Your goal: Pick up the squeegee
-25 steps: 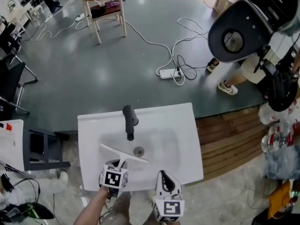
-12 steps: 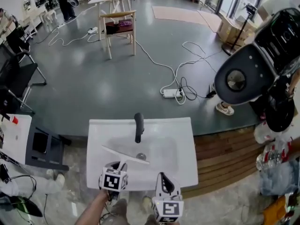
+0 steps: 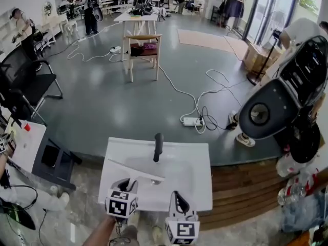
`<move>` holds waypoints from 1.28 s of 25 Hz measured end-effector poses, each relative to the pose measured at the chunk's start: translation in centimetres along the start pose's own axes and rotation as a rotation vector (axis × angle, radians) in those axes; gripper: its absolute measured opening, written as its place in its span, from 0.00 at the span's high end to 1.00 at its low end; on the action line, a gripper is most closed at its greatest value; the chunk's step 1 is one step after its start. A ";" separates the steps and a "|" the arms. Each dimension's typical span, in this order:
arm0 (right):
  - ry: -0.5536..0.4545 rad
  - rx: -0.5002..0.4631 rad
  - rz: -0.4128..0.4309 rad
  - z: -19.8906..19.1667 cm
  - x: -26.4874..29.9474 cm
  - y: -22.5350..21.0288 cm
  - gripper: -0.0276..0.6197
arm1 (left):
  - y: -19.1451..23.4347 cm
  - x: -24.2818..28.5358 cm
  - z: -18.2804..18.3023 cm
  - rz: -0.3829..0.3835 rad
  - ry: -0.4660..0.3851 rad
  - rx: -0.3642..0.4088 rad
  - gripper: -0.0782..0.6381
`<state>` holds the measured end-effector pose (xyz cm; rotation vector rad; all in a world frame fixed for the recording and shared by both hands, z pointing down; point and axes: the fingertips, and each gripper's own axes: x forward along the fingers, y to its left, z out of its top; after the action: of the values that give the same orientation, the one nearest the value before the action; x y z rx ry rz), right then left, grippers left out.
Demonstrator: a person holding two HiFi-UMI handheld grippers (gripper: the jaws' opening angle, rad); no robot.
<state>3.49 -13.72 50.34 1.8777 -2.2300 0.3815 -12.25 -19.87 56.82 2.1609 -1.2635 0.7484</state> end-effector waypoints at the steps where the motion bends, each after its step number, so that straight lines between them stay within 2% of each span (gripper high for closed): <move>1: -0.006 -0.003 0.010 0.5 -0.3 0.2 0.96 | -0.1 -0.9 0.5 0.009 -0.022 -0.002 0.79; 6: 0.012 -0.059 0.054 1.6 -2.4 0.8 0.96 | -0.7 -5.7 2.2 0.047 -0.129 -0.016 0.79; 9: -0.076 -0.067 0.084 3.9 -3.1 1.4 0.96 | -0.9 -8.4 2.9 0.069 -0.197 -0.027 0.79; 13: -0.046 -0.107 0.110 4.1 -4.7 1.5 0.96 | -1.6 -11.8 3.3 0.102 -0.266 -0.041 0.79; 16: -0.127 -0.101 0.131 6.0 -5.6 1.8 0.96 | -2.3 -14.4 3.5 0.124 -0.327 -0.049 0.79; 18: -0.143 -0.110 0.150 6.5 -6.3 2.2 0.96 | -2.7 -16.3 3.5 0.143 -0.375 -0.049 0.79; 25: -0.182 -0.136 0.224 6.3 -8.8 3.9 0.96 | -3.5 -21.9 1.4 0.220 -0.497 -0.051 0.79; 32: -0.190 -0.146 0.273 6.0 -10.9 5.6 0.96 | -4.0 -25.3 -1.6 0.276 -0.529 -0.044 0.79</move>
<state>-0.11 -4.61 40.87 1.6006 -2.5705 0.0791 -19.43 -1.91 39.97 2.2538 -1.8497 0.2397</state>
